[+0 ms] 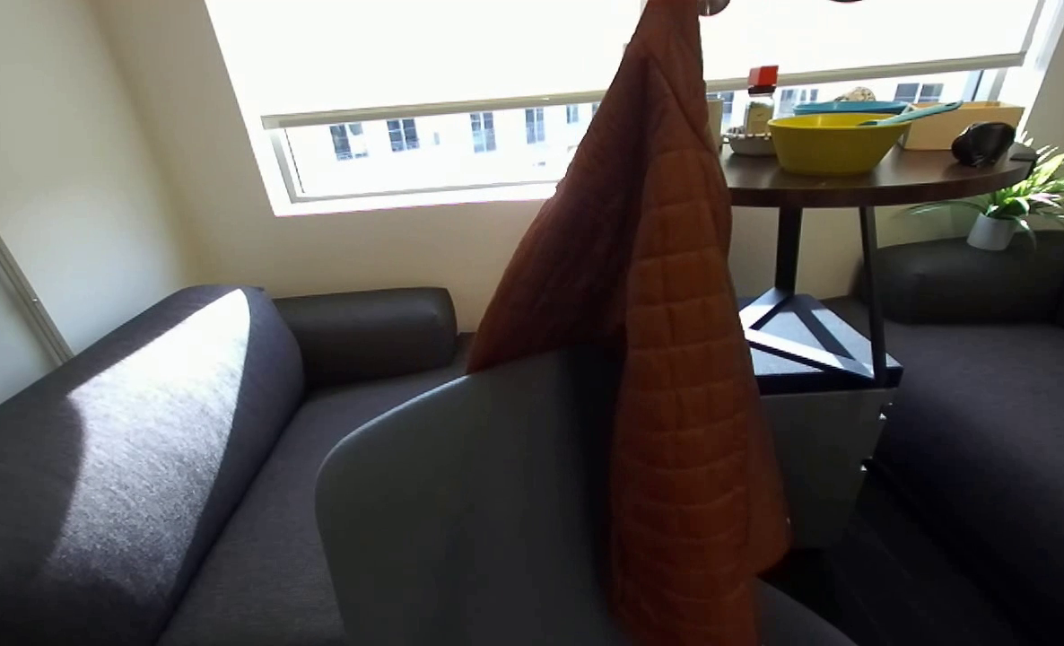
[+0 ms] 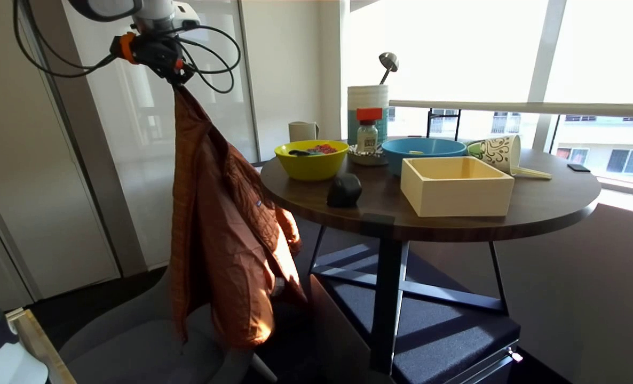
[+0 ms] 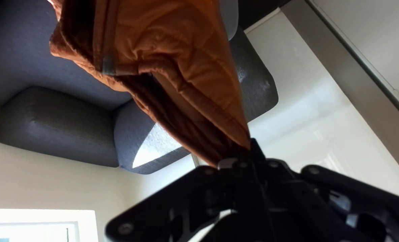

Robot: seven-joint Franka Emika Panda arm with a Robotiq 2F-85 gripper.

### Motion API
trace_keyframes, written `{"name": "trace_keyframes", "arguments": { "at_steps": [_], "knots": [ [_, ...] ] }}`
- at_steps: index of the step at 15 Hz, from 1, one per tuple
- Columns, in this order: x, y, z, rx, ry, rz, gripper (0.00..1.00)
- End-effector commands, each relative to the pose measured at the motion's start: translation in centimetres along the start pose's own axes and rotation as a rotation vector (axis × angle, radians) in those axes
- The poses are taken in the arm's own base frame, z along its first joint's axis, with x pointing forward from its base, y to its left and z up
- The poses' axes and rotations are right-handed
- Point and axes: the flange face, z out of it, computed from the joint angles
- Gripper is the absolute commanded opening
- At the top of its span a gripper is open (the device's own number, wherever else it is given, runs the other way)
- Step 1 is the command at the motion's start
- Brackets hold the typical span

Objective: Put the orange jersey on the seat of the chair

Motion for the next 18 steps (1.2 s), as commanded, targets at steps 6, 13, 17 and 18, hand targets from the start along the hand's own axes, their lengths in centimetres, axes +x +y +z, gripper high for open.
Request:
{"name": "trace_keyframes", "arguments": {
  "at_steps": [6, 13, 17, 18],
  "knots": [
    [4.6, -4.8, -8.2, -0.097, -0.036, -0.331, 0.01],
    [9.0, -10.6, -24.1, -0.131, 0.131, -0.631, 0.01],
    [10.5, -10.5, -31.0, -0.158, 0.269, -0.651, 0.01],
    [10.9, -10.6, -32.2, -0.155, 0.293, -0.657, 0.01]
  ]
}}
